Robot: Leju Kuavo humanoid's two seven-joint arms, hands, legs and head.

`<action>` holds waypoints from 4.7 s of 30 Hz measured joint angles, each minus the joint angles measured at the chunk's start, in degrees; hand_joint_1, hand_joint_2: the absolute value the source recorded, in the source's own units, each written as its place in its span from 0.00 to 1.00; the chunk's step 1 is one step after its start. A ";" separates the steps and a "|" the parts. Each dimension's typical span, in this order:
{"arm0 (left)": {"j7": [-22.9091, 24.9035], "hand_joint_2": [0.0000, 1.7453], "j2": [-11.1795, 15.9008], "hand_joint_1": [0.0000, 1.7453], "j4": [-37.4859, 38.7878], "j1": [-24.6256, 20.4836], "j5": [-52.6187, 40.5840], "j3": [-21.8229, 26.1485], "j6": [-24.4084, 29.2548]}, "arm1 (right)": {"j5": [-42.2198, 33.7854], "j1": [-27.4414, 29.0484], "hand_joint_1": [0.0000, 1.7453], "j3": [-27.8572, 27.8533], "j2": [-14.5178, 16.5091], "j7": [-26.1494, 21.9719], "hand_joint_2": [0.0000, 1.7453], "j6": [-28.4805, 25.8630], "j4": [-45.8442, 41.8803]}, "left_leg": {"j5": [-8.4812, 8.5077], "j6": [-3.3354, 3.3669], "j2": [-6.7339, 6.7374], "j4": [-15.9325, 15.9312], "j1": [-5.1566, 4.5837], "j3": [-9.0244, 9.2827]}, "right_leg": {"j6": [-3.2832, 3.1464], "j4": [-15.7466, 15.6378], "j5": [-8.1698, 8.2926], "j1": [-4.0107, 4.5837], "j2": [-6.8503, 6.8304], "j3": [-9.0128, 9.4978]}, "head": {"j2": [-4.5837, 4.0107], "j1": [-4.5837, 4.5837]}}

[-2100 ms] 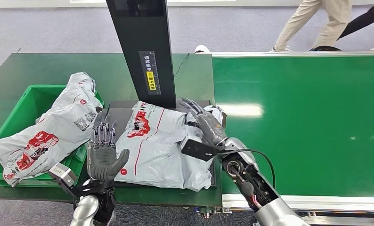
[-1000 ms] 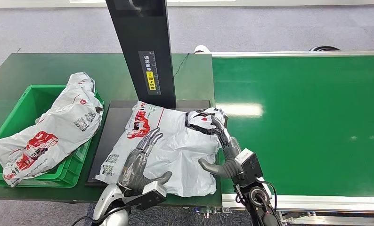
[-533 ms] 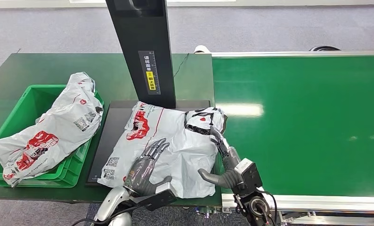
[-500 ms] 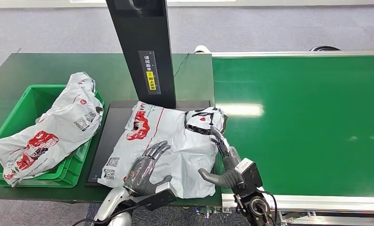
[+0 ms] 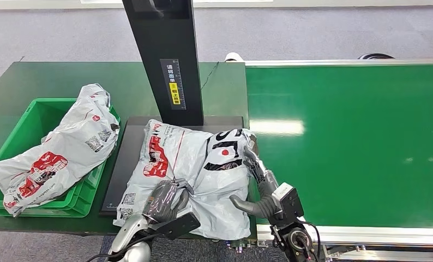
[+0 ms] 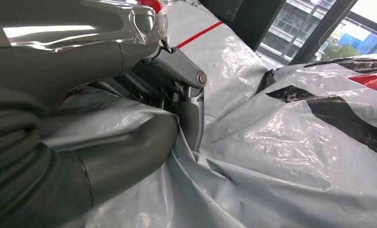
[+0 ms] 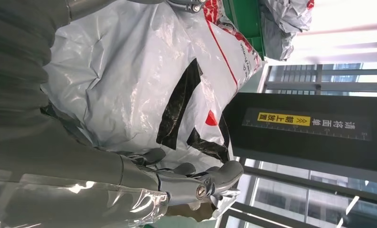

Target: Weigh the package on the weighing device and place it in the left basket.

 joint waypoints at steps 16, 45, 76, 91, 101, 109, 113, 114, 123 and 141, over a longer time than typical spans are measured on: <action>-7.99 1.00 -0.63 1.00 -4.22 1.46 8.43 2.91 8.70 | 0.11 0.07 0.00 -1.10 0.28 0.81 1.00 0.22 -0.02 | 0.00 0.00 0.00 0.00 0.00 -0.01 | 0.00 0.00 0.00 0.00 0.00 -0.01 | 0.00 -0.01; -26.61 1.00 0.47 1.00 -29.79 5.30 26.69 3.11 31.03 | -2.79 -0.09 0.00 -1.81 0.23 2.40 1.00 -1.10 -1.44 | 0.00 0.00 0.00 0.00 0.00 -0.02 | 0.00 0.00 0.00 0.01 -0.01 0.01 | 0.00 0.00; -23.84 1.00 -7.01 1.00 -27.18 -4.82 -2.85 32.15 31.05 | -1.92 0.68 0.00 -1.27 0.49 1.85 1.00 -1.98 -0.66 | 0.04 -0.01 0.04 -0.01 0.01 0.09 | -0.04 0.02 0.03 0.02 0.01 0.08 | 0.00 -0.13; -10.31 1.00 -2.57 1.00 -7.19 -14.02 -5.51 51.08 31.14 | -1.62 1.35 0.00 -1.46 0.35 1.75 1.00 -1.44 -0.98 | 0.04 -0.01 0.08 -0.01 0.00 0.04 | -0.07 0.02 0.05 0.02 0.06 0.00 | 0.00 -0.14; -6.09 1.00 0.22 1.00 -2.04 -13.82 2.07 47.91 25.07 | -1.20 1.21 0.00 -1.51 0.28 1.90 1.00 -1.30 -0.96 | 0.04 -0.01 0.05 -0.01 0.01 0.05 | -0.07 0.02 0.05 0.02 0.03 0.01 | 0.00 -0.15; -2.86 1.00 1.50 1.00 -1.76 -12.47 5.48 40.39 16.59 | -0.78 0.96 0.00 -1.54 0.05 1.90 1.00 -1.33 -0.89 | 0.04 -0.01 -0.01 0.00 -0.01 0.03 | -0.06 0.02 0.04 0.01 -0.04 0.07 | 0.00 -0.14; -1.89 1.00 2.73 1.00 -1.76 -11.54 6.41 35.51 16.02 | -0.62 0.91 0.00 -1.62 -0.05 1.90 1.00 -1.33 -0.79 | 0.04 -0.01 -0.02 0.01 0.00 0.04 | -0.06 0.02 0.05 0.00 -0.04 0.08 | 0.00 -0.14; -1.97 1.00 2.86 0.99 -1.77 -11.44 6.66 35.18 15.66 | -0.60 0.91 0.00 -1.64 -0.05 1.90 1.00 -1.33 -0.79 | 0.04 -0.01 -0.01 0.01 0.00 0.05 | -0.06 0.02 0.05 0.01 -0.04 0.08 | 0.00 -0.13; -1.87 1.00 3.03 0.00 -6.72 -7.49 16.61 28.81 1.92 | 0.14 0.16 0.00 -1.73 -0.08 1.54 1.00 -1.32 0.27 | 0.04 -0.01 0.01 0.01 -0.01 0.04 | -0.06 0.02 0.04 -0.01 -0.03 0.09 | 0.00 -0.13; 3.72 1.00 2.29 0.00 -8.73 -5.02 4.82 30.31 23.32 | 1.43 0.42 0.00 -1.77 0.67 2.52 1.00 -1.26 0.59 | 0.03 -0.01 0.04 0.01 0.02 0.03 | -0.07 0.02 0.05 0.04 0.02 0.05 | 0.00 -0.13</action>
